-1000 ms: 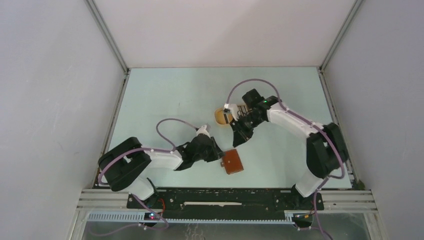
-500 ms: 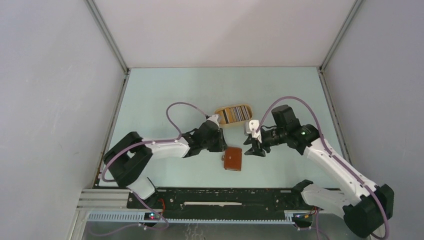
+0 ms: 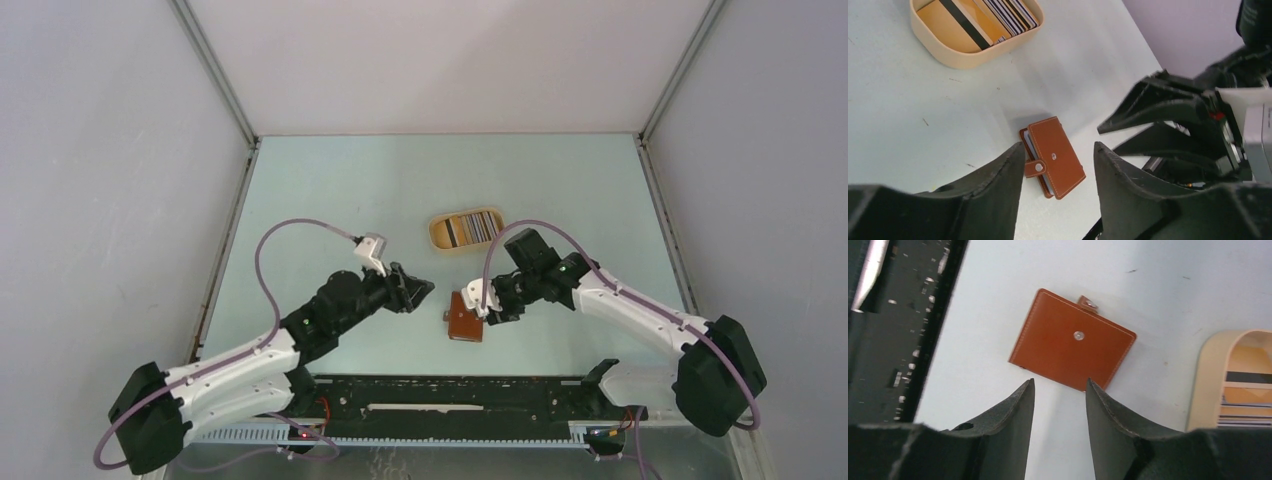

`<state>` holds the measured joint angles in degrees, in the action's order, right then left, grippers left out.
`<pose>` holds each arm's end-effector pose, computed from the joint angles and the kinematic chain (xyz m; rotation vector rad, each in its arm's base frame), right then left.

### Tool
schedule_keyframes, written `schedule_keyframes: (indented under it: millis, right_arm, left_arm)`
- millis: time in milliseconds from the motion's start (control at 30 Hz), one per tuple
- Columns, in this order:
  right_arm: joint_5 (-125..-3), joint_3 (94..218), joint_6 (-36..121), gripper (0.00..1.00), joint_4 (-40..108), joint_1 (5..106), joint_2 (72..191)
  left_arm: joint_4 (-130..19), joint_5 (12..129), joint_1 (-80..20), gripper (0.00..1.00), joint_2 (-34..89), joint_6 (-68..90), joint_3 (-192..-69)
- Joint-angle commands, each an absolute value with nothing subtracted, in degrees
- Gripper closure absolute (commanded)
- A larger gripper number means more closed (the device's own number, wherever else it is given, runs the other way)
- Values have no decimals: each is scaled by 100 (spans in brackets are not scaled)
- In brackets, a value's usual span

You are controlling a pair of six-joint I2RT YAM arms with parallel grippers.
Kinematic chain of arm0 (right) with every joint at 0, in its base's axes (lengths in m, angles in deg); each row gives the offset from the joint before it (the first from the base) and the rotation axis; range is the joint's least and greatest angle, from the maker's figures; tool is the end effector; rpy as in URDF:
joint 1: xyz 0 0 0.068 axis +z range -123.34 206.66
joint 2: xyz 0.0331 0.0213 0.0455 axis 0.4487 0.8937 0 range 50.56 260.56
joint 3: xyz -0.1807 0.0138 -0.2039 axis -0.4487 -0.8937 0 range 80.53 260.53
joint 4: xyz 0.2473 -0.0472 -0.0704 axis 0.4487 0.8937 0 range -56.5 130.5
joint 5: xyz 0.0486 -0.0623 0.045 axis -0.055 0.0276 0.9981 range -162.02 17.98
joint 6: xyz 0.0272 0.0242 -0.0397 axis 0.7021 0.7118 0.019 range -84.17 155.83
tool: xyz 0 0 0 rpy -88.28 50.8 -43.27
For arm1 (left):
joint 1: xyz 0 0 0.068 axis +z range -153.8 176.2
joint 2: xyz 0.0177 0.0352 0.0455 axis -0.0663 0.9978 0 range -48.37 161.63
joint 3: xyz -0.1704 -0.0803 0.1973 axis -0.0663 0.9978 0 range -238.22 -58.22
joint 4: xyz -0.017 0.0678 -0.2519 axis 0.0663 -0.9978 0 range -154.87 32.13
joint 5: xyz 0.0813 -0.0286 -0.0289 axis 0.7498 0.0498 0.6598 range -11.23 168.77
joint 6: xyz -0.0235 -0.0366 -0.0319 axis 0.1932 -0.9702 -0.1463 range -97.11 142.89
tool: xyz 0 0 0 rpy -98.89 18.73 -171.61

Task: Put the credit cards into the card holder
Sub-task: Close the card holder at the center of the board.

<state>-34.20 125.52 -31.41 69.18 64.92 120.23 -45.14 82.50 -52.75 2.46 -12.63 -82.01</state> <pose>0.1643 0.1574 0.2245 -2.0527 1.2862 0.6405 0.1363 -0.1530 0.2331 0.1774 1.9254 -0.9629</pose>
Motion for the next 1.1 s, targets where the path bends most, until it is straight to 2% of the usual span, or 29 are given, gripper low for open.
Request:
schedule_keyframes:
  millis: [0, 100, 233, 400, 633, 1067]
  right_arm:
    - [-3541, 12659, -4035, 48, 6609, 6508, 12098]
    - [-3280, 12967, -4883, 43, 7034, 6513, 12401]
    - [-3307, 13696, -5564, 44, 7641, 6532, 13159]
    - [-3774, 13824, -5559, 51, 7640, 6682, 13719]
    - [-4270, 13757, -5302, 51, 7157, 6849, 14243]
    - [-4532, 13754, -4958, 52, 7021, 7131, 14746]
  left_arm:
    - [-3577, 7996, -5249, 38, -260, -1350, -7485]
    - [-3358, 7923, -5246, 34, -328, -1457, -7234]
    - [-3133, 7592, -5245, 35, -195, -1540, -7016]
    - [-2438, 7457, -5240, 42, 158, -1917, -6680]
    - [-1976, 7488, -5323, 48, 1033, -2156, -6807]
    - [-1779, 8502, -5903, 49, 2149, -2362, -7092]
